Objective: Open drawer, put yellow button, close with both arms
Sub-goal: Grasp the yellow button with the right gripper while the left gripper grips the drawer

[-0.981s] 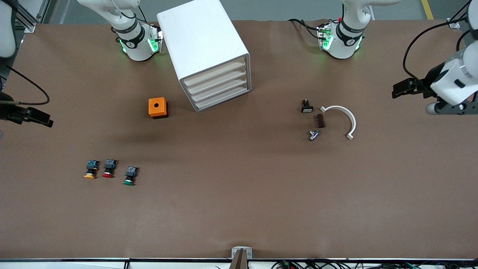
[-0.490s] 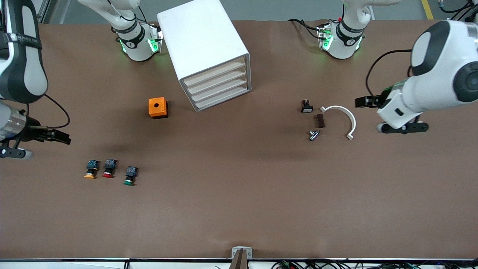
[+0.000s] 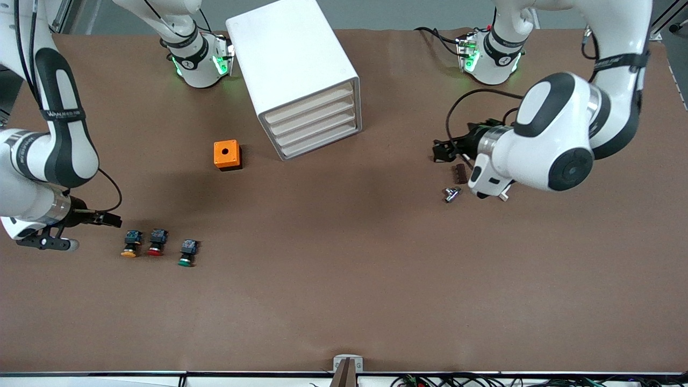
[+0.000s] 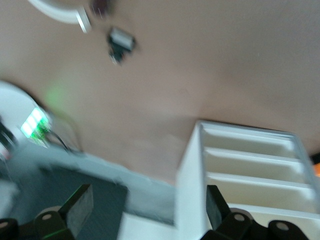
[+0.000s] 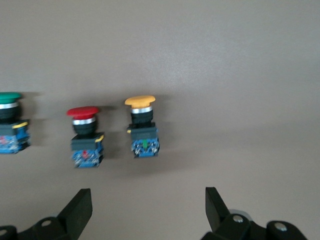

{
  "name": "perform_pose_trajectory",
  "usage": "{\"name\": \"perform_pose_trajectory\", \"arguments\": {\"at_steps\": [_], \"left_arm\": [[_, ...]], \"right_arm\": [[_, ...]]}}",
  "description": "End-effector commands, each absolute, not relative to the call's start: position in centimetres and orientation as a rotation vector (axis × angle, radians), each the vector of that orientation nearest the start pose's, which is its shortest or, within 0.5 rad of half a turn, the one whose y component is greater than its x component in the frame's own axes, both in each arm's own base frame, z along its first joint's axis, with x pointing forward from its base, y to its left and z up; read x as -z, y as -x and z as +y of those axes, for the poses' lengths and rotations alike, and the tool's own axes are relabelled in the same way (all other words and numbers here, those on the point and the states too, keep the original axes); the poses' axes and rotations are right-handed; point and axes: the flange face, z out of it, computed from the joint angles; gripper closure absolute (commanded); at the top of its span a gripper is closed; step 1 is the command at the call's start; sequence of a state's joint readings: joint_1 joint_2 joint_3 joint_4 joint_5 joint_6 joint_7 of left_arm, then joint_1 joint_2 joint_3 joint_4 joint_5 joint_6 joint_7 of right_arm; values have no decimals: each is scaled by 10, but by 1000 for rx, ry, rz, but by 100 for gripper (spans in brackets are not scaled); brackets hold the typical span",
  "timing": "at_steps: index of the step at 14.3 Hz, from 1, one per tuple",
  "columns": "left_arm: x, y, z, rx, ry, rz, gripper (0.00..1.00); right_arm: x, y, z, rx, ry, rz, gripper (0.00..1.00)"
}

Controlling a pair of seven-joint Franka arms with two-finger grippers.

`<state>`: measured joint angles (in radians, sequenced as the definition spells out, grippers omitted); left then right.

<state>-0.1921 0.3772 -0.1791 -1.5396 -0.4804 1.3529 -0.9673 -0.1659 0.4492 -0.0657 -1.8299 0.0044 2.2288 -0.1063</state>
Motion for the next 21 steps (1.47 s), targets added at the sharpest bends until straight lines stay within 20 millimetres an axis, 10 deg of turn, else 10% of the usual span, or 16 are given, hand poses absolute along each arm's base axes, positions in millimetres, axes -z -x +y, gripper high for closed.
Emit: {"name": "perform_pose_trajectory", "arguments": {"at_steps": [1,11,14,17,21], "left_arm": [[-399,-565,-287,-1454,2601,-1206,0],[-292,-561,-365,-1666,1373,-1778,0],[-275,-548,-388,-1673,1161,-1746,0],[-275,-530,-416,-1669,1119,-1706,2],[-264,-514,-436,-1641,1107,-1698,42]], "right_arm": [[-248,-626,-150,-75,3116,167,0],[-175,-631,-149,-5,3115,165,3],[-183,-633,-148,-84,3100,163,63],[-205,-646,-148,-174,3079,154,99],[-217,-651,-145,-215,3069,138,100]]}}
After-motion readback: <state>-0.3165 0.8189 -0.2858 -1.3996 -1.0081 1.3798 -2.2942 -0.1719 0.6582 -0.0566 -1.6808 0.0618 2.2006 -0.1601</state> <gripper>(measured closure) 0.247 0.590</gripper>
